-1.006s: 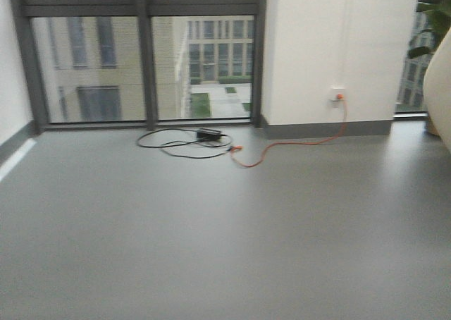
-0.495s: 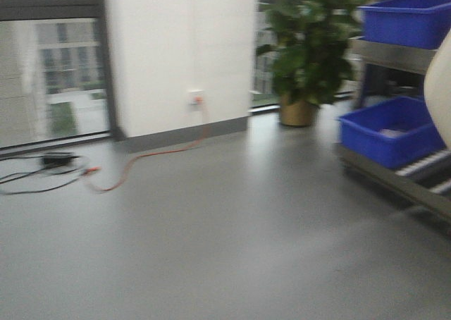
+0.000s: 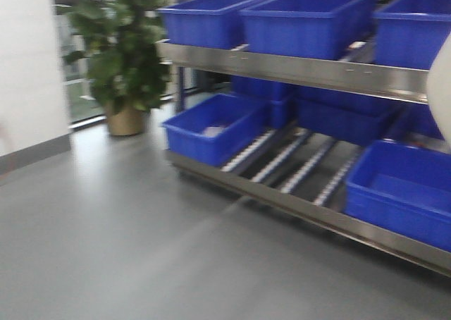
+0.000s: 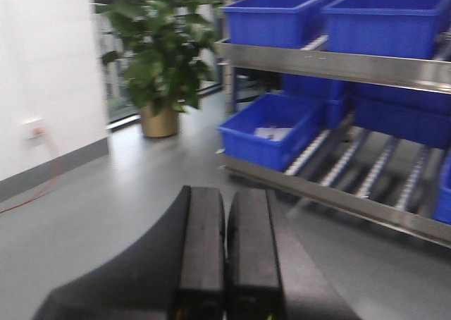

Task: Move white bin to right shelf second layer
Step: 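Turn toward the roller shelf rack and approach it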

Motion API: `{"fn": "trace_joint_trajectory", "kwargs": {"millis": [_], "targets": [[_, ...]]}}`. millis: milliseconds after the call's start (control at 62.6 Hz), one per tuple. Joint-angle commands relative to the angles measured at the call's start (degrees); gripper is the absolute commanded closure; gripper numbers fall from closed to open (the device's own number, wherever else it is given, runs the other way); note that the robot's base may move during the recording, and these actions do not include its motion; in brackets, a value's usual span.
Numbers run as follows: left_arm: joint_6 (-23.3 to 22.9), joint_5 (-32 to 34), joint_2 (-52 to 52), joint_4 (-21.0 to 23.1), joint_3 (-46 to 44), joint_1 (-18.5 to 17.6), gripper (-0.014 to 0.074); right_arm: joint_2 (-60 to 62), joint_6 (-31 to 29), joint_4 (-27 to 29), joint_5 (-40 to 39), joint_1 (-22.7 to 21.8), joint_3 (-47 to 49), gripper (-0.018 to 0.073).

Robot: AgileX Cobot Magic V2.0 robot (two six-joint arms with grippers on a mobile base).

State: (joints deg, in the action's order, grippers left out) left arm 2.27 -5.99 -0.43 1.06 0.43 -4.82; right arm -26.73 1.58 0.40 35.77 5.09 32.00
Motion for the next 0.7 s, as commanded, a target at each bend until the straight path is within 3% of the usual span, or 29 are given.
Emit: {"fn": "trace_joint_trajectory", "kwargs": {"millis": [0,687], "targets": [[-0.3,4.8,-0.8,0.4,1.7,0.0,0.0512,-0.2,-0.1,0.2,-5.3,-0.3,1.9,0.0512],[-0.3,4.8,-0.8,0.4,1.7,0.0,0.0512,-0.2,-0.1,0.2,-5.3,-0.3,1.9,0.0512]]}}
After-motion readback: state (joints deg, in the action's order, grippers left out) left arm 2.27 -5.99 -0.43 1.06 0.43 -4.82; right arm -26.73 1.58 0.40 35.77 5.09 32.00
